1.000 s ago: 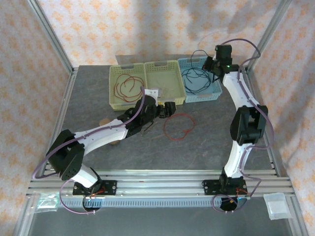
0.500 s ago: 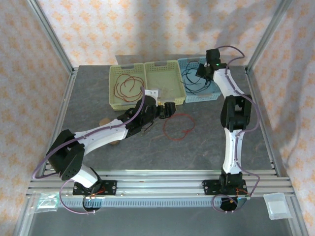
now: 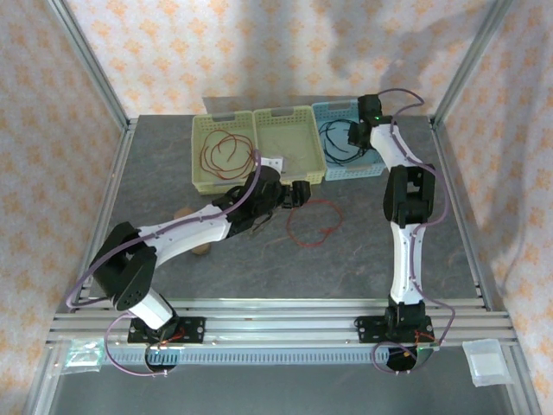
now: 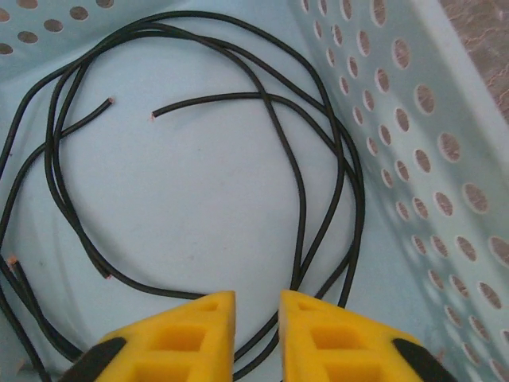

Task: Untangle the cables

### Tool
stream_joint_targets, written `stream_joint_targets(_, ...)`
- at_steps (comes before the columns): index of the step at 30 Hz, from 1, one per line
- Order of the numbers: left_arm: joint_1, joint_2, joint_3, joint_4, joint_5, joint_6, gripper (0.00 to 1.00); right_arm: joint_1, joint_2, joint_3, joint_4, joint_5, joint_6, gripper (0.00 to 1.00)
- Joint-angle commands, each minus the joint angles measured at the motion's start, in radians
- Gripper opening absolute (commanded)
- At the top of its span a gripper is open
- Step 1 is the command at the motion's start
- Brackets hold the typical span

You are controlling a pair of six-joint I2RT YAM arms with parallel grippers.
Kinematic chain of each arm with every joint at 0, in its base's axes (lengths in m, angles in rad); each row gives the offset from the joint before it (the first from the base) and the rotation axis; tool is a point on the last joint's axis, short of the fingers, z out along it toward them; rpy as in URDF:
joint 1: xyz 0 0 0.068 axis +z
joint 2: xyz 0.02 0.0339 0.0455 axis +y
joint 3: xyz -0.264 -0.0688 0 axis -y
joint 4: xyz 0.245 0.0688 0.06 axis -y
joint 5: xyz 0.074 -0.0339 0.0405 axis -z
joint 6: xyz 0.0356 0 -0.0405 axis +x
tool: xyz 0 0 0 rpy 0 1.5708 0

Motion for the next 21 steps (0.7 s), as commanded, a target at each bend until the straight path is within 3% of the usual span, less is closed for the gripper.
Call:
stream_joint_targets(1,-0.008,0.039,0.055,-0.086,-0.02,0.029,0.82,-0.002,-0.102,0.018,-0.014,0.065,-0.003,0.3)
stream_joint_targets(12,-0.034,0.163,0.181,-0.337,-0.05,0.05,0.73,0.036,-0.449,-0.289,0.075,0.025,0.014,0.33)
stream_joint_targets(21,-0.033,0.239,0.227,-0.455,-0.039,0.05,0.69,0.114,-0.794,-0.709,0.194,-0.126,0.087,0.33)
